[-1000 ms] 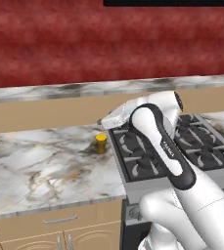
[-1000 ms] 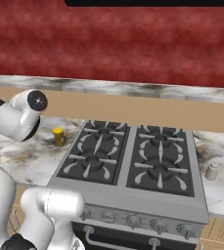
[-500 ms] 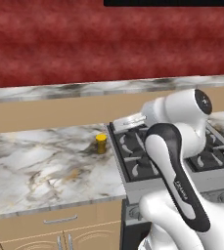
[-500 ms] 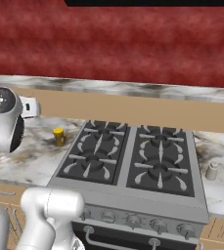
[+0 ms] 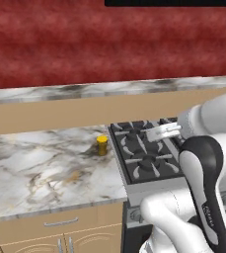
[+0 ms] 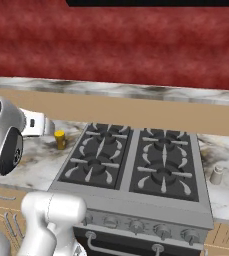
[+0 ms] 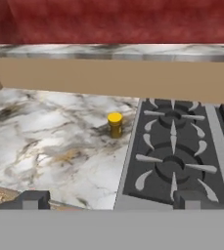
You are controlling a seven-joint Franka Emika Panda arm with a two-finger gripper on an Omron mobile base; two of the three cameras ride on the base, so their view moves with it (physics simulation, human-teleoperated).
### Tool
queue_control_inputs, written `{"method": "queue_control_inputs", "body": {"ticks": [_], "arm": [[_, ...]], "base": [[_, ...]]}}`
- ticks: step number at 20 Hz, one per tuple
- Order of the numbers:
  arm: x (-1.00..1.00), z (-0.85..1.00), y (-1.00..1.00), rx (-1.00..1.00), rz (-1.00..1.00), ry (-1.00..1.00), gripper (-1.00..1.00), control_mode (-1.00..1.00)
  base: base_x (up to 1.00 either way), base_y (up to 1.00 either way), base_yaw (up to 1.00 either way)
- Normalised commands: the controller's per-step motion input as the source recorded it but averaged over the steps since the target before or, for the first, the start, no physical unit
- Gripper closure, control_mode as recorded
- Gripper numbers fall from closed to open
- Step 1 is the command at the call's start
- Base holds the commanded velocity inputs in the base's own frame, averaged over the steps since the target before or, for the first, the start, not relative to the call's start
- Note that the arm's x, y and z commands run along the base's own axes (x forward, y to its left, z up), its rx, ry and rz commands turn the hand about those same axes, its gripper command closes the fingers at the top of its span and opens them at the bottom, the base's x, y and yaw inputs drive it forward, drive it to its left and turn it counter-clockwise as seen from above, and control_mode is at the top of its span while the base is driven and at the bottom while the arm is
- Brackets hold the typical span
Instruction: Collect the turmeric, mayonnaise, and shaker from the cabinet and place them next to the stove.
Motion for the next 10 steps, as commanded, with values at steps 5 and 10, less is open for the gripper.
{"method": "queue_control_inputs", "body": {"ticks": [5,10], "arm": [[-0.28,-0.51,-0.12,-0.02,-0.11,0.07,-1.0,-1.0],[-0.06,-0.47,0.0,-0.02,0.0,0.11,-1.0,-1.0]], "base": [[0.0,0.0,0.0],[0.0,0.0,0.0]]}}
